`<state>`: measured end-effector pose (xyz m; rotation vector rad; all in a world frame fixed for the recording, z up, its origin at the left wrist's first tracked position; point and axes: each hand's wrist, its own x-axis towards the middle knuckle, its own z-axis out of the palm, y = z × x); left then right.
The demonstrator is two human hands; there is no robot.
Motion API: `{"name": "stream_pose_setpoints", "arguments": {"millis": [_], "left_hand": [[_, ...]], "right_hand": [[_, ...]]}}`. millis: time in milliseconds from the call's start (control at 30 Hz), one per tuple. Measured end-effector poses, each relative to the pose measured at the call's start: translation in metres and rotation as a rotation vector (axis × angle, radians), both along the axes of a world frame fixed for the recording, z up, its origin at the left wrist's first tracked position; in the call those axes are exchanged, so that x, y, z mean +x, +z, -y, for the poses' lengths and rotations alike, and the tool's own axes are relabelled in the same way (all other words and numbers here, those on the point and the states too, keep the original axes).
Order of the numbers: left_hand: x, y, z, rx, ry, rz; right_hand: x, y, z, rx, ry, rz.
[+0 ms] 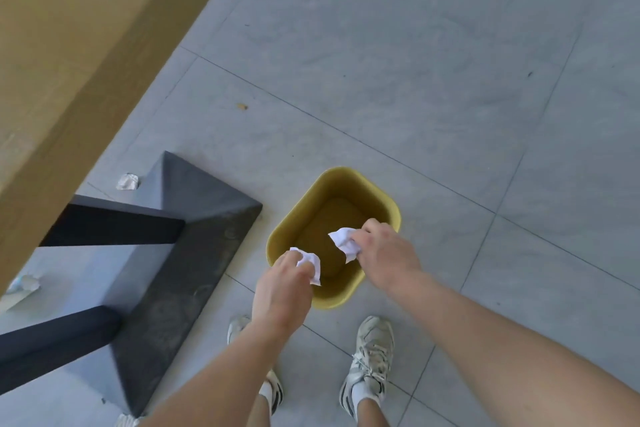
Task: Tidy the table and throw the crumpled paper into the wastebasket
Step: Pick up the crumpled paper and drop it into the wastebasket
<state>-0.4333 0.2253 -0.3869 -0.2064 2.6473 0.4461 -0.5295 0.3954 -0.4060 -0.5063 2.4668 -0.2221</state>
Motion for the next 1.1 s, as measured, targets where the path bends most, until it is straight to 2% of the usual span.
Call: {"name": "stream_pose_setpoints", "arguments": {"millis": [633,900,1100], "left_hand": [[-0.021,-0.032,0.001,-0.032,-0.027,-0.014],[-0.013,-0.033,-0.002,-0.015,0.036,-0.053],[-0.013,-0.028,-0.002,-0.075,0.061,-0.020]], "right_hand": [[-0.007,-0.027,0.007,-0.024,0.008,-0.032],[-0.007,-0.028,0.009,0.013,0.017,-0.063],[-0.002,-0.028,0.009,-0.004,-0.030,-0.036]]}}
